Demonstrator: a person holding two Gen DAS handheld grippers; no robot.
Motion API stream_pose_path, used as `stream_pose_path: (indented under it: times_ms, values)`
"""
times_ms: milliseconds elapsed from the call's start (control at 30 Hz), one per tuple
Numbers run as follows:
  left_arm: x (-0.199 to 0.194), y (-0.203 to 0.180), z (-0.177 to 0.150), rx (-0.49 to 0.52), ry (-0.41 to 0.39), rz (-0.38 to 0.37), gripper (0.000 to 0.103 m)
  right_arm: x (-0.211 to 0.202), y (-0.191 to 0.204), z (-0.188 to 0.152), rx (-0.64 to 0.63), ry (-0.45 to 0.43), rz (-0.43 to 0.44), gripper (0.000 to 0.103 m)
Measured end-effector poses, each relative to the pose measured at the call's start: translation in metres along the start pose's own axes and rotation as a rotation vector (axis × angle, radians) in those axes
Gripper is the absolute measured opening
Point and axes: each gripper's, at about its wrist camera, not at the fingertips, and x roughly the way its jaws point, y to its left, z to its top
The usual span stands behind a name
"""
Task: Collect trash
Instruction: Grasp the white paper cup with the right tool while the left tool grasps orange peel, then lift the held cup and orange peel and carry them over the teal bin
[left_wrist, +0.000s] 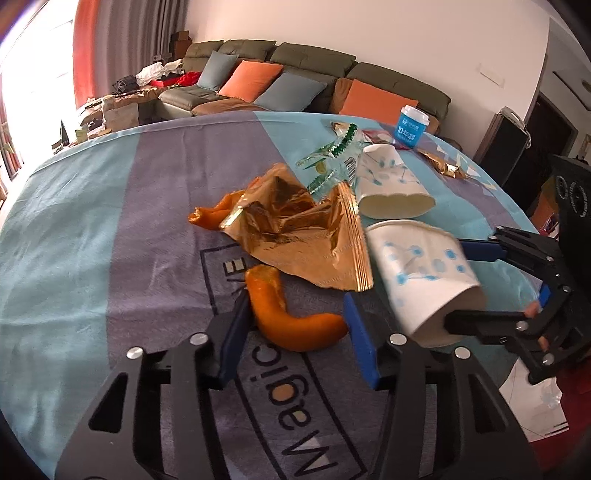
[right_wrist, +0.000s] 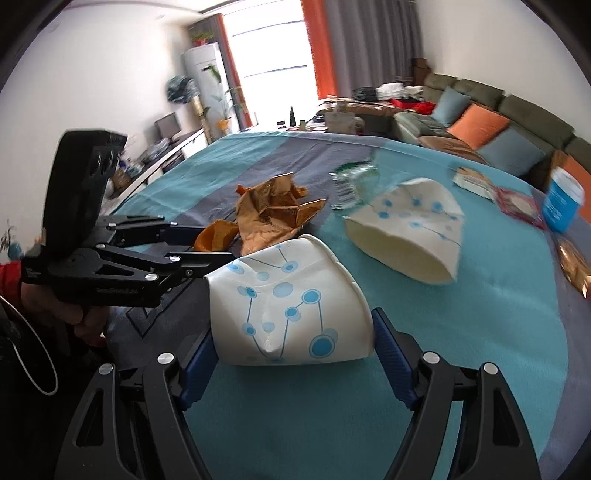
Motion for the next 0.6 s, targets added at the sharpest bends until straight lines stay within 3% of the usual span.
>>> stream_pose_path:
  times_ms: [100,200,400,600]
  values:
    - [-0.003,0.003,-0.002,-0.014,-0.001,-0.019,0.032,-0.013,-0.004,-0.009,0.055,-0.031,-0.03,0.075]
    - [-0.012,0.008,-0.004,-0.028,-0.017,-0.027,0.027,-0.028,-0.006,-0.017,0.122,-0.077,-0.061,0.075]
    - [-0.035,0.021,-0.011,-0.054,-0.072,-0.032,0.025,-0.046,-0.004,-0.02,0.209,-0.161,-0.101,0.075]
    - [-0.068,0.043,-0.011,-0.08,-0.157,-0.001,0.025,-0.059,0.012,-0.01,0.213,-0.255,-0.127,0.075]
